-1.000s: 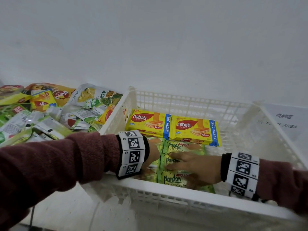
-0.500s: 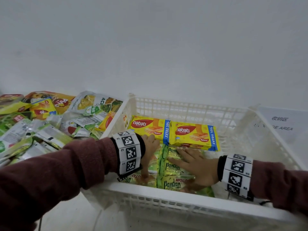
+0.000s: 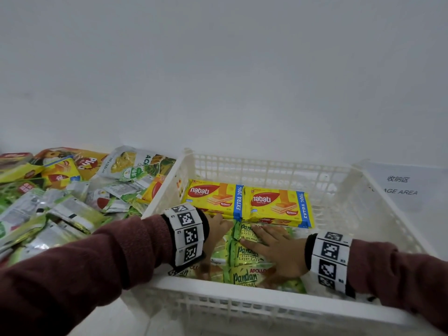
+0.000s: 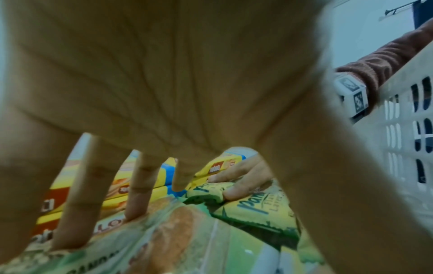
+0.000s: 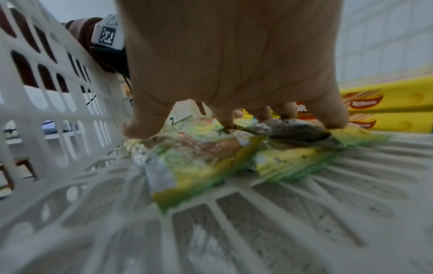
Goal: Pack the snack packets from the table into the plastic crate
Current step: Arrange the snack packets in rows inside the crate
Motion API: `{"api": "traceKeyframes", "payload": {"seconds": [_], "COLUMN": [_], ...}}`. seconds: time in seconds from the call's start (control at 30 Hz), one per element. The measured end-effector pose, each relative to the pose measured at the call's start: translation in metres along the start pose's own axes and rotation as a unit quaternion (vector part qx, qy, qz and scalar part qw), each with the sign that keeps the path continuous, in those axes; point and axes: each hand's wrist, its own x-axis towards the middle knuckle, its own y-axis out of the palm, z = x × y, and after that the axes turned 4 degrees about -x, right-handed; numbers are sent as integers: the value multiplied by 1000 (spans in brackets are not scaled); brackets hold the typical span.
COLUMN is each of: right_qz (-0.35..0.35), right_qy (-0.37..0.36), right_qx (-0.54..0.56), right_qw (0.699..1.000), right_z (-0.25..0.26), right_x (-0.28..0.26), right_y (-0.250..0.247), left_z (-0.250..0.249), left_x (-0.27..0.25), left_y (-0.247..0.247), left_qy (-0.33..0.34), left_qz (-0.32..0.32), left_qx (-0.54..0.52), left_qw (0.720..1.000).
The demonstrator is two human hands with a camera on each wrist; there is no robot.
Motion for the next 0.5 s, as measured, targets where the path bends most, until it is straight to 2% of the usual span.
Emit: {"api": "traceKeyframes", "payload": {"seconds": [0.17,0.27,0.37,0.5], "right_qz": [2,-2,-15,-92], "right_qy": [10,8,-14,-65], "right_qx": [-4,-12,3,22], "right_qw": [1000,1000,1000,993], "right_z": [3,3,-1,-16], "right_x": [-9,-5,-14,-34], "right_y": [-2,-2,-15,-43], "left_z": [4,13,22,37], "left_x": [-6,-17,-23,-33], "left_y": [-10,-21,-34,-48], "left_qy": [17,37,40,50], "left_qz": [15,11,-53,-155], "left_qx": [-27,-157,-250,-309], "left_qw": [999,987,966,937]}}
